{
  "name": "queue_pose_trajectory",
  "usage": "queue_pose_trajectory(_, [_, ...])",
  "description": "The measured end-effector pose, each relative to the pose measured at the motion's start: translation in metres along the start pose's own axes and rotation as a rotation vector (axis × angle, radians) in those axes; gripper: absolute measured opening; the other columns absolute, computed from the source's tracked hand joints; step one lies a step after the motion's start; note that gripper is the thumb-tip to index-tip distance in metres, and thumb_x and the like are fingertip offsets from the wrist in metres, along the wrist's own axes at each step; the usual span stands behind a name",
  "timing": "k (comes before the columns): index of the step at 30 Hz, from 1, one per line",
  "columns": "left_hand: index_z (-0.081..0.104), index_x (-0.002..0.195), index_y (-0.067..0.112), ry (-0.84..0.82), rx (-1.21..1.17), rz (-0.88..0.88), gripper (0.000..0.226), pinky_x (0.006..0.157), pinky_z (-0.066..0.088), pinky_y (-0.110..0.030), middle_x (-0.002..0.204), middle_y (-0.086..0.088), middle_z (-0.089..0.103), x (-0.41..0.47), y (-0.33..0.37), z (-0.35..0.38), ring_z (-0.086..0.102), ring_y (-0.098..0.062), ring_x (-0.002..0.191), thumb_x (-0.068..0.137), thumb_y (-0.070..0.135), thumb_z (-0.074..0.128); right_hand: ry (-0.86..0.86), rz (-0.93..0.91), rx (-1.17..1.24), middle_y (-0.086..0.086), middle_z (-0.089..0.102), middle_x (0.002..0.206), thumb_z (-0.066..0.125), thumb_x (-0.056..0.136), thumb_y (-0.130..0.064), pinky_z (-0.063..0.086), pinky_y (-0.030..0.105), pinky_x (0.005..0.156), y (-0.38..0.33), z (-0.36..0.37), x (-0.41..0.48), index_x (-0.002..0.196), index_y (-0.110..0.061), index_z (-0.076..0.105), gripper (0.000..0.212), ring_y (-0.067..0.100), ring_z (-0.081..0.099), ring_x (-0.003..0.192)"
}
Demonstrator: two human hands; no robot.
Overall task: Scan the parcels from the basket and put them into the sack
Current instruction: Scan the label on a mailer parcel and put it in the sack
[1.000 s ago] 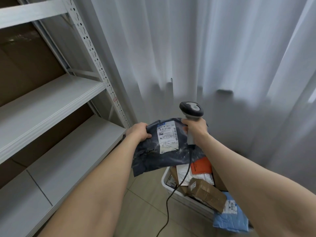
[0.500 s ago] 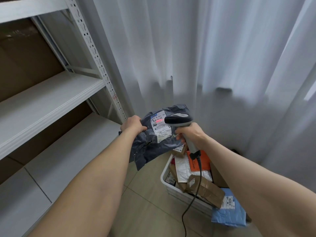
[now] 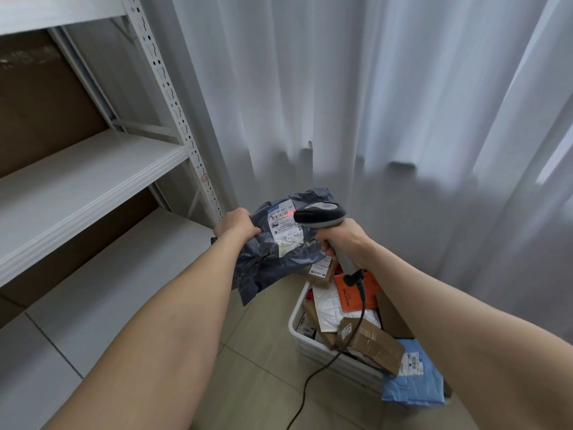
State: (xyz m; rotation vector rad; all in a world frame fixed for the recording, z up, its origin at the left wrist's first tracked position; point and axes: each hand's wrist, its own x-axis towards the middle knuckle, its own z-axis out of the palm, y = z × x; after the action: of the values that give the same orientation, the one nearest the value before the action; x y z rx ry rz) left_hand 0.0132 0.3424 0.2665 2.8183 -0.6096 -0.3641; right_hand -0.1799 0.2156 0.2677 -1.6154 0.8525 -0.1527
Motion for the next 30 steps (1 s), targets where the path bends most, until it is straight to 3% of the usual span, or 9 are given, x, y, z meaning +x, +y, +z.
queue_pose_trajectory(3, [0.067, 0.105, 0.019, 0.001, 0.013, 0.017, 0.026, 0.070, 0.042, -0.030, 0.093, -0.002, 0.061, 0.001, -0.006, -0.001, 0.056, -0.025, 0.085, 0.085, 0.036, 0.068, 0.028, 0.002, 0.004, 0.005, 0.059, 0.059, 0.062, 0.083, -0.004, 0.046, 0.024, 0.049, -0.001, 0.009, -0.003, 0.069, -0.007, 0.062, 0.014, 0.014, 0.050, 0.048])
queue_pose_trajectory(8, [0.067, 0.105, 0.019, -0.008, 0.027, 0.034, 0.025, 0.073, 0.044, -0.031, 0.105, -0.004, 0.066, 0.001, -0.017, 0.002, 0.062, -0.027, 0.099, 0.086, 0.035, 0.067, 0.053, 0.008, 0.013, 0.005, 0.057, 0.058, 0.061, 0.081, -0.004, 0.045, 0.023, 0.047, 0.004, 0.025, -0.010, 0.068, -0.007, 0.060, 0.014, 0.014, 0.050, 0.047])
queue_pose_trajectory(14, [0.066, 0.105, 0.018, -0.021, 0.005, 0.009, 0.028, 0.072, 0.042, -0.032, 0.100, -0.003, 0.064, -0.012, -0.036, 0.004, 0.061, -0.027, 0.097, 0.085, 0.037, 0.067, 0.067, -0.042, 0.140, 0.009, 0.060, 0.060, 0.062, 0.080, 0.001, 0.044, 0.024, 0.045, 0.012, 0.039, -0.027, 0.068, -0.002, 0.061, 0.013, 0.016, 0.050, 0.046])
queue_pose_trajectory(17, [0.063, 0.109, 0.014, -0.072, -0.085, -0.029, 0.032, 0.074, 0.044, -0.031, 0.100, -0.006, 0.063, -0.027, -0.057, 0.007, 0.060, -0.028, 0.094, 0.085, 0.035, 0.066, 0.077, -0.012, 0.306, 0.011, 0.058, 0.064, 0.066, 0.082, 0.002, 0.046, 0.025, 0.045, 0.020, 0.049, -0.038, 0.078, -0.001, 0.061, 0.007, 0.016, 0.053, 0.049])
queue_pose_trajectory(20, [0.058, 0.119, 0.007, -0.122, -0.357, -0.101, 0.037, 0.084, 0.047, -0.032, 0.116, -0.014, 0.062, -0.051, -0.087, 0.016, 0.059, -0.031, 0.105, 0.087, 0.024, 0.065, 0.123, 0.036, 0.411, 0.010, 0.062, 0.076, 0.071, 0.083, -0.003, 0.053, 0.026, 0.052, 0.039, 0.066, -0.050, 0.086, -0.005, 0.062, 0.010, 0.019, 0.060, 0.063])
queue_pose_trajectory(23, [0.050, 0.129, 0.002, -0.165, -0.657, -0.172, 0.043, 0.094, 0.047, -0.037, 0.126, -0.016, 0.059, -0.091, -0.121, 0.026, 0.057, -0.032, 0.112, 0.090, 0.015, 0.064, 0.092, 0.106, 0.452, 0.011, 0.063, 0.090, 0.077, 0.080, -0.013, 0.056, 0.035, 0.074, 0.068, 0.096, -0.067, 0.097, -0.007, 0.059, 0.025, 0.024, 0.063, 0.080])
queue_pose_trajectory(26, [0.046, 0.134, 0.001, -0.231, -0.824, -0.230, 0.045, 0.098, 0.045, -0.040, 0.130, -0.017, 0.056, -0.134, -0.160, 0.032, 0.056, -0.032, 0.116, 0.092, 0.012, 0.061, 0.095, 0.181, 0.581, 0.011, 0.069, 0.094, 0.085, 0.073, -0.016, 0.058, 0.039, 0.072, 0.093, 0.137, -0.095, 0.107, -0.005, 0.063, 0.042, 0.026, 0.068, 0.081])
queue_pose_trajectory(30, [0.046, 0.133, 0.003, -0.277, -0.986, -0.302, 0.043, 0.091, 0.050, -0.045, 0.125, -0.019, 0.059, -0.187, -0.213, 0.032, 0.059, -0.033, 0.108, 0.093, 0.009, 0.059, 0.057, 0.271, 0.581, 0.015, 0.068, 0.115, 0.091, 0.063, -0.028, 0.053, 0.053, 0.093, 0.112, 0.191, -0.131, 0.127, -0.005, 0.057, 0.076, 0.036, 0.067, 0.101])
